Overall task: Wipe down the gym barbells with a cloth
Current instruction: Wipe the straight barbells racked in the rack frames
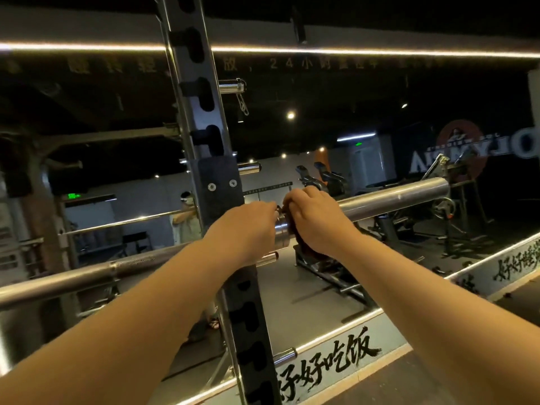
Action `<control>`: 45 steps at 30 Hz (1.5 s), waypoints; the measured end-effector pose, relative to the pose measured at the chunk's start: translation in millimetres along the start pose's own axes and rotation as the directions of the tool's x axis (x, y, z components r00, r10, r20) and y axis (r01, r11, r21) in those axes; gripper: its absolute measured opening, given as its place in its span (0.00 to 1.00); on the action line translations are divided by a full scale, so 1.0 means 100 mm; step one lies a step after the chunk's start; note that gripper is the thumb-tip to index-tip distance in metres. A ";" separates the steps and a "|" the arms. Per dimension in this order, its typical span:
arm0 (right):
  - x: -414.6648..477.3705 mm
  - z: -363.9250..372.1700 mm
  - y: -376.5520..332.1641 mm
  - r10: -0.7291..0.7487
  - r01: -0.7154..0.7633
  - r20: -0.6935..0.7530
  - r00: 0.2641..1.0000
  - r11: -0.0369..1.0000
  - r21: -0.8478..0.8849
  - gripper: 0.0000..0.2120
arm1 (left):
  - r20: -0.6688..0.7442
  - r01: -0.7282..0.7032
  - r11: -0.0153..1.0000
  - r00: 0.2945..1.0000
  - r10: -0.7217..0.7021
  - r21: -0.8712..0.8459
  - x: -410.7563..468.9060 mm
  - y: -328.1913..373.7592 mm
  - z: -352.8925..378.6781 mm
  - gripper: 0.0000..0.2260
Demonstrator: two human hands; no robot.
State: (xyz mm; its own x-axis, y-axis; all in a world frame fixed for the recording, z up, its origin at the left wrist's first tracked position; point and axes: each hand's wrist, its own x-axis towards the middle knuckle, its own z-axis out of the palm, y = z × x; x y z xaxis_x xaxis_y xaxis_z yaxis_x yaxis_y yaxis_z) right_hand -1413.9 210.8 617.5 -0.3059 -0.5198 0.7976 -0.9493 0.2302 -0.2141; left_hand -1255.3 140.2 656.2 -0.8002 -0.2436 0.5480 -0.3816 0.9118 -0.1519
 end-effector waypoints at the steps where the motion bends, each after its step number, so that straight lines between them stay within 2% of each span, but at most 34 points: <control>1: -0.12 0.10 -0.01 -0.023 0.025 -0.079 0.997 1.000 0.016 0.15 | 0.006 0.020 1.000 1.000 -0.019 -0.021 -0.02 -0.01 0.00 0.01; 5: -0.70 0.43 -0.03 -0.124 0.156 -0.239 0.963 0.981 0.118 0.22 | -0.048 0.086 0.992 0.995 -0.091 -0.089 -0.03 0.01 0.09 0.04; 8: -0.69 0.36 0.05 -0.131 0.158 -0.208 0.969 0.980 0.121 0.22 | -0.025 0.097 0.991 0.995 -0.099 -0.089 -0.01 0.04 0.07 0.06; 10: -0.54 0.25 0.07 -0.166 0.175 -0.165 0.972 0.984 0.042 0.22 | -0.022 0.086 0.992 0.996 -0.088 -0.095 0.00 0.02 0.07 0.05; 12: -0.33 0.14 0.04 -0.116 0.119 -0.155 0.981 0.993 0.010 0.21 | -0.020 0.073 0.993 0.997 -0.075 -0.093 0.03 0.00 0.07 0.04; 15: -0.24 0.21 -0.06 0.013 0.010 -0.187 0.982 0.992 0.122 0.18 | 0.011 0.073 0.992 0.997 -0.072 -0.102 0.07 -0.03 0.03 0.04; 18: -0.53 0.45 -0.11 -0.072 0.117 -0.300 0.951 0.984 0.135 0.21 | 0.020 0.060 0.988 0.998 -0.057 -0.141 0.04 -0.03 0.02 0.02; 20: -0.75 0.55 -0.08 -0.111 0.169 -0.336 0.935 0.974 0.151 0.23 | -0.013 0.025 0.997 1.000 -0.026 -0.068 0.00 -0.01 0.07 0.02; 22: -0.75 0.50 -0.02 -0.144 0.188 -0.318 0.937 0.976 0.111 0.23 | -0.097 -0.027 0.999 0.995 0.029 0.022 -0.05 0.00 0.12 0.06; 24: -0.61 0.38 0.09 -0.139 0.144 -0.256 0.957 0.990 -0.003 0.21 | -0.158 -0.062 0.996 0.985 0.070 0.059 -0.08 0.00 0.16 0.13; 26: -0.42 0.22 0.24 -0.016 -0.002 -0.227 0.974 0.997 -0.077 0.20 | -0.159 -0.095 0.989 0.981 0.112 0.112 -0.09 -0.01 0.18 0.14; 28: -0.28 0.08 0.38 0.152 -0.172 -0.237 0.959 0.983 -0.064 0.20 | -0.129 -0.105 0.984 0.984 0.124 0.144 -0.08 -0.02 0.19 0.15; 30: -0.24 0.04 0.34 0.229 -0.243 -0.251 0.941 0.970 -0.027 0.20 | -0.116 -0.109 0.979 0.985 0.130 0.170 -0.06 -0.02 0.22 0.17; 32: -0.26 0.08 0.16 0.171 -0.174 -0.209 0.963 0.985 0.005 0.19 | -0.125 -0.094 0.975 0.985 0.120 0.201 -0.03 -0.03 0.25 0.20; 35: -0.37 0.12 0.03 -0.071 0.072 -0.074 0.995 0.997 0.022 0.23 | -0.160 -0.063 0.971 0.982 0.101 0.232 -0.03 -0.02 0.27 0.22; 36: -0.38 0.08 0.10 -0.112 0.112 -0.038 0.993 0.994 0.011 0.23 | -0.163 -0.067 0.968 0.980 0.109 0.243 -0.03 -0.01 0.28 0.23; 38: -0.35 -0.01 0.30 -0.078 0.077 -0.024 0.997 0.997 -0.026 0.19 | -0.134 -0.093 0.957 0.982 0.134 0.275 -0.03 -0.01 0.27 0.23; 42: -0.21 -0.07 0.38 0.186 -0.177 -0.164 0.969 0.982 0.070 0.14 | -0.107 -0.061 0.948 0.989 0.099 0.313 -0.03 0.01 0.23 0.16; 44: -0.19 0.01 0.23 0.178 -0.172 -0.160 0.971 0.984 0.054 0.17 | -0.106 -0.041 0.939 0.991 0.082 0.341 0.00 0.05 0.22 0.14; 45: -0.22 0.04 0.16 0.123 -0.119 -0.136 0.983 0.992 0.038 0.19 | -0.113 -0.029 0.938 0.991 0.072 0.344 0.02 0.07 0.22 0.14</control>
State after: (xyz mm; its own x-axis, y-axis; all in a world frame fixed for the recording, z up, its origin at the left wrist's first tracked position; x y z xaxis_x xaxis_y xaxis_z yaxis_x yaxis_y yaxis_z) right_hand -1422.5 222.0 594.4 -0.4076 -0.3705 0.8346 -0.9083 0.2587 -0.3287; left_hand -1270.3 139.1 638.4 -0.7681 -0.1380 0.6253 -0.4941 0.7489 -0.4417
